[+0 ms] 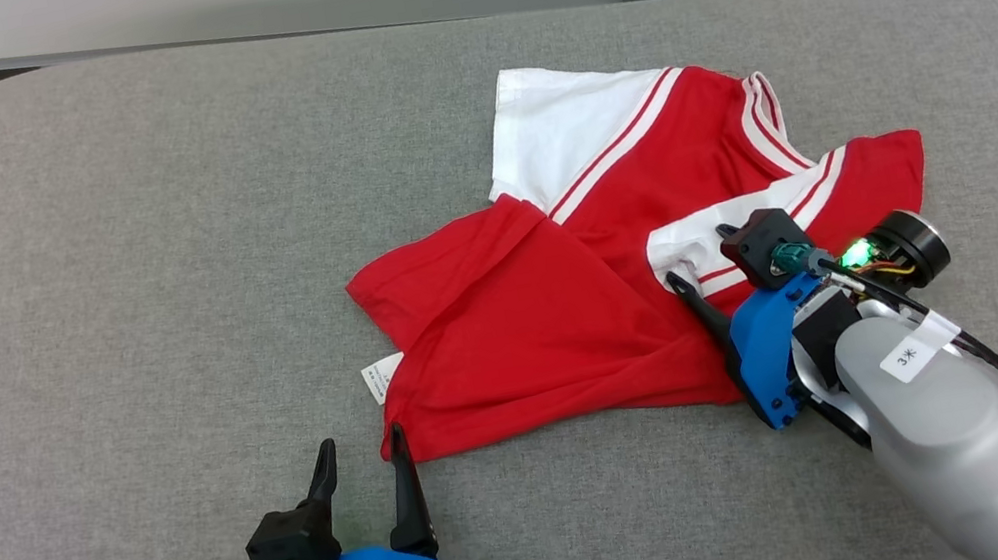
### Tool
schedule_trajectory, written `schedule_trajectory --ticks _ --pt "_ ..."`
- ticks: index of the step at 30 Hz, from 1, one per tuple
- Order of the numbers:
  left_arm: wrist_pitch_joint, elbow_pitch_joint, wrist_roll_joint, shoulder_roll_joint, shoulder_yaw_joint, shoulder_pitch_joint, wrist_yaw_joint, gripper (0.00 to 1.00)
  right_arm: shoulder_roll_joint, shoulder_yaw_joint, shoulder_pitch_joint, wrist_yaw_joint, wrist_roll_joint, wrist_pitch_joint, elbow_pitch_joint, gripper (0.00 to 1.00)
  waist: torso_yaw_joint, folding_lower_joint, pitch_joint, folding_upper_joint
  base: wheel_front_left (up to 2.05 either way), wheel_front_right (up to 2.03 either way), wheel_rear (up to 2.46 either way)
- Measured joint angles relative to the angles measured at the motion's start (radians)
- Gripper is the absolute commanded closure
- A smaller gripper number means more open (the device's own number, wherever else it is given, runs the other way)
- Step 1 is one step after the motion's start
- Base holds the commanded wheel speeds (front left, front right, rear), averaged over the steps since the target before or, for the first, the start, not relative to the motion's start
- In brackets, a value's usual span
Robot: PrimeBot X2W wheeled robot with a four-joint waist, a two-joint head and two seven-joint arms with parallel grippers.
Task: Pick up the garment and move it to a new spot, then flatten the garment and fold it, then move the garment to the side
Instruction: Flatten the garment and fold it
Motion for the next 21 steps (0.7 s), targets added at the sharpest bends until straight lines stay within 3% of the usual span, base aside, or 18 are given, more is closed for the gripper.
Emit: schedule_trajectory --ticks 1,3,12,16,21 --pt "0.0 -0.002 -0.002 0.0 -0.001 -0.001 0.0 0.0 -0.001 0.006 -0.004 0.0 0.0 0.001 0.018 0.02 0.001 0.0 0.002 0.0 0.0 0.0 0.0" --pt "0.0 -0.005 -0.003 0.0 -0.002 -0.005 0.001 0.0 -0.001 0.008 -0.016 0.0 0.004 -0.003 0.044 1.0 0.001 0.0 0.004 0.0 0.0 0.0 0.0" --pt "0.0 -0.008 0.005 0.0 0.006 -0.005 0.0 0.0 0.012 -0.111 -0.03 0.0 0.069 -0.121 0.017 1.0 -0.02 0.0 -0.024 0.0 0.0 0.0 0.0" --pt "0.0 0.003 0.013 0.0 0.021 0.013 -0.006 0.0 0.016 -0.296 0.039 0.0 0.126 -0.125 -0.199 1.0 -0.045 0.0 -0.046 0.0 0.0 0.0 0.0" --pt "0.0 0.017 0.033 0.0 0.045 0.032 -0.017 0.0 0.045 -0.503 0.265 0.0 0.141 -0.125 -0.394 1.0 -0.092 -0.0001 -0.069 0.0 0.0 0.0 0.0"
